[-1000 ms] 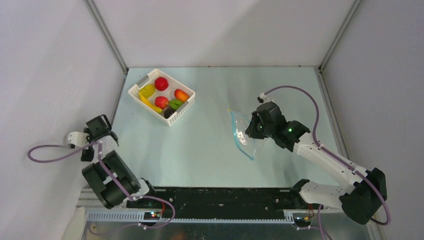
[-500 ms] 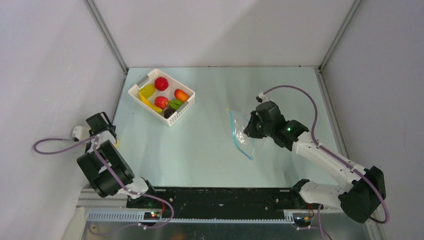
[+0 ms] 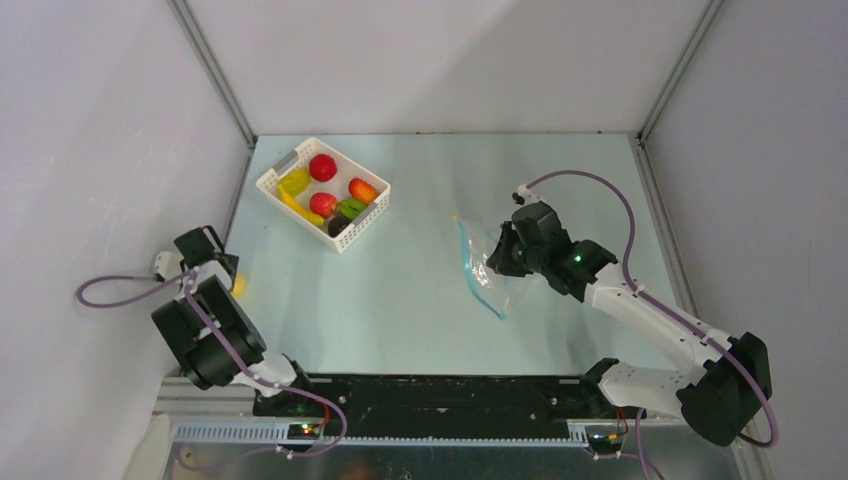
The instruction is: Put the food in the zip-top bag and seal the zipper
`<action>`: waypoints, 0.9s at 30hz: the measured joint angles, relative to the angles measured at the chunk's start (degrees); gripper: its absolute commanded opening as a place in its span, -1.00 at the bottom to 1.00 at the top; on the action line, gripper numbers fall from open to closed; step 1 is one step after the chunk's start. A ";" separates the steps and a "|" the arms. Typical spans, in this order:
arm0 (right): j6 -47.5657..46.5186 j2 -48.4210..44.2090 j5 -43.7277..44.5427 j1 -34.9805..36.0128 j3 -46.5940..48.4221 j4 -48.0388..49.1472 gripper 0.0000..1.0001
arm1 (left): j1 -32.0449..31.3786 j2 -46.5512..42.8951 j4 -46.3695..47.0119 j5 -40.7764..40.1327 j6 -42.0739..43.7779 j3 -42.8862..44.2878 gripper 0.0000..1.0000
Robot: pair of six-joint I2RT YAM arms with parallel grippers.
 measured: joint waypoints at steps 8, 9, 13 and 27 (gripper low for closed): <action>0.02 -0.02 -1.84 0.00 0.00 0.35 -1.00 | -2.47 -10.95 -2.51 10.12 -1.44 -3.69 -0.19; 0.04 0.00 -2.19 0.00 0.00 0.42 -1.00 | -3.85 -14.49 -3.08 11.56 -1.79 -4.46 -0.19; 0.04 0.00 -6.03 -0.02 0.04 0.72 -1.00 | -14.64 -31.52 -4.90 16.76 -3.48 -5.35 -0.19; 4.92 -1.33 -25.73 1.40 9.49 0.83 -1.00 | -54.66 -55.21 -2.78 20.55 -10.54 3.02 -0.18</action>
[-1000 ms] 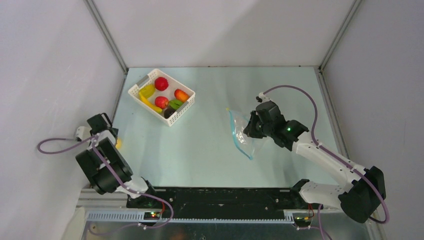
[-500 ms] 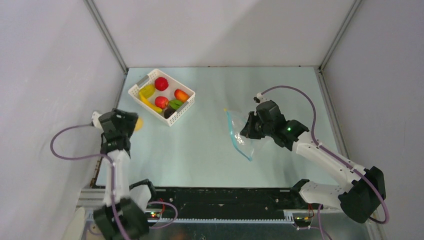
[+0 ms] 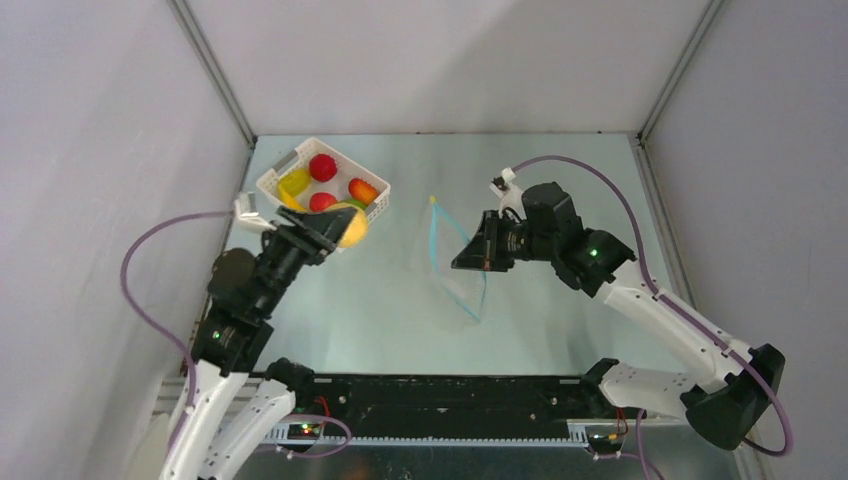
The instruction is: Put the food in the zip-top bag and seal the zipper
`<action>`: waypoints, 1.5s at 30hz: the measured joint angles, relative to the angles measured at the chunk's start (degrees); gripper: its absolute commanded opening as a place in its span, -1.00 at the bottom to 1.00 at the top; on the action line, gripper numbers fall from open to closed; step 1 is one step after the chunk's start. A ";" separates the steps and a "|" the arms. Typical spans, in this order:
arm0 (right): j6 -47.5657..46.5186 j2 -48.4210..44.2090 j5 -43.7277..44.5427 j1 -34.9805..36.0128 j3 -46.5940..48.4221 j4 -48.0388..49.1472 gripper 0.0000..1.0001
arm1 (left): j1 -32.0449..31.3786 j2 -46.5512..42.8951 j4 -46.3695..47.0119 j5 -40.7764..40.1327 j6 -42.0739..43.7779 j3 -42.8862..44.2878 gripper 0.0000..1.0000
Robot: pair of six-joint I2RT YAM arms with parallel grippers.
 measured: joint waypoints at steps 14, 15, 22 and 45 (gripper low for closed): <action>-3.13 2.08 20.37 4.42 2.43 -17.18 -0.91 | -25.18 19.58 2.34 -9.81 4.00 12.22 -0.18; -3.61 2.23 22.36 5.73 3.39 -18.43 -0.92 | -26.86 21.27 2.29 -10.64 4.68 13.42 -0.18; -7.08 2.54 30.91 12.11 9.22 -20.31 -0.92 | -34.42 31.71 2.23 -14.47 6.60 21.68 -0.25; -4.90 2.05 34.45 15.76 9.22 -18.21 -1.00 | -42.03 36.81 8.35 -24.22 -3.61 11.72 -0.32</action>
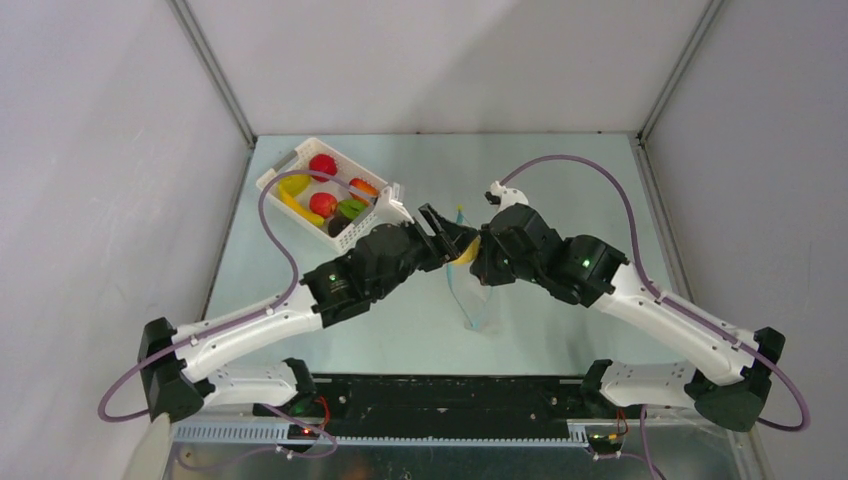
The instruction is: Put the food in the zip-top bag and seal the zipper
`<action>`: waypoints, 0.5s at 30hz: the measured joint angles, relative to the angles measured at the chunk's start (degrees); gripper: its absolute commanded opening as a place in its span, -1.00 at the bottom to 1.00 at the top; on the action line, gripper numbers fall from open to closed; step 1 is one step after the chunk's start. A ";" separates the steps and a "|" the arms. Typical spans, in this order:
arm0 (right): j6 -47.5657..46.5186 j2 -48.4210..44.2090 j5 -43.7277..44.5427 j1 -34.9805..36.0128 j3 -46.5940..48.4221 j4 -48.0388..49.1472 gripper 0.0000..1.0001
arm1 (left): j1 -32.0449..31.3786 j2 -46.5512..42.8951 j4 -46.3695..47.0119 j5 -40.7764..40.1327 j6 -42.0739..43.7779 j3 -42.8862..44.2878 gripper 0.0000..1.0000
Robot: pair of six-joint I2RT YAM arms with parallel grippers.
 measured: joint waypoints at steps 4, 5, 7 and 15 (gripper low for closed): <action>1.31 -0.57 0.07 0.00 -0.02 0.13 -1.00 | -0.90 0.22 -1.05 -2.19 -0.42 0.00 -0.38; 1.57 -0.83 0.07 0.00 -0.02 0.22 -1.00 | -1.20 0.33 -2.32 -2.93 -0.44 0.22 -0.39; 2.01 -1.33 0.07 0.00 -0.04 0.46 -0.99 | -1.66 1.36 -5.92 -4.35 -0.33 1.64 -0.40; 2.45 -2.43 -0.11 0.00 -0.92 0.98 -0.99 | -3.08 8.37 -17.05 -7.39 0.94 9.57 -0.41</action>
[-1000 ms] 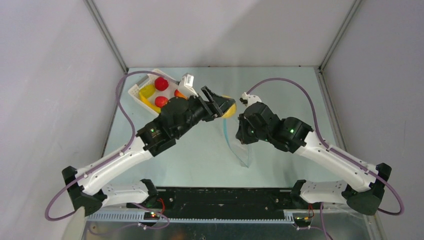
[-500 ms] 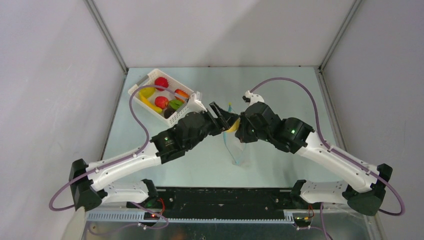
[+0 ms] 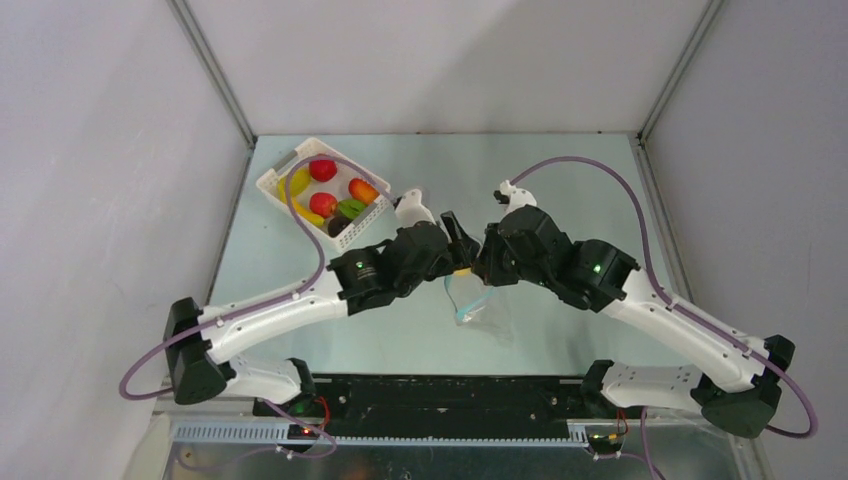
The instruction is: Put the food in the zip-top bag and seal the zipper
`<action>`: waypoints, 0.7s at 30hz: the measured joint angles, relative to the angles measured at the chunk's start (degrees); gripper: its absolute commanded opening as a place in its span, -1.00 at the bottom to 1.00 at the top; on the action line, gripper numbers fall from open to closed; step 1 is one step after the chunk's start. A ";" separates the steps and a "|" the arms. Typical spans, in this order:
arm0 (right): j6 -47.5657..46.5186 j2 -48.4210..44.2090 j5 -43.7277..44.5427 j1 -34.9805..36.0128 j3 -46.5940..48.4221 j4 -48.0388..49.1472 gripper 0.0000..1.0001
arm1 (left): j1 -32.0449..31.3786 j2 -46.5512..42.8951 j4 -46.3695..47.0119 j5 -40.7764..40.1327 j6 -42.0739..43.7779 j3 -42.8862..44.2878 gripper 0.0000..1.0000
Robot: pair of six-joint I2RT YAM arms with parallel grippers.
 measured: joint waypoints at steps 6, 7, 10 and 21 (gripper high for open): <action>0.04 -2.10 -0.33 -0.66 -1.53 0.39 -0.98 | -0.22 4.09 -6.14 0.68 3.34 3.80 -0.41; 0.04 -2.34 -0.39 -0.87 -1.70 0.39 -0.98 | -0.22 4.96 -8.00 0.96 4.46 5.42 -0.41; -0.15 -3.08 -1.09 -1.42 -2.27 0.72 -0.99 | -0.24 7.43 -13.14 1.90 7.26 10.99 -0.37; -1.64 -4.31 -5.73 -1.79 -5.25 1.01 -1.00 | 0.22 10.29 -17.77 8.76 12.41 16.74 -0.29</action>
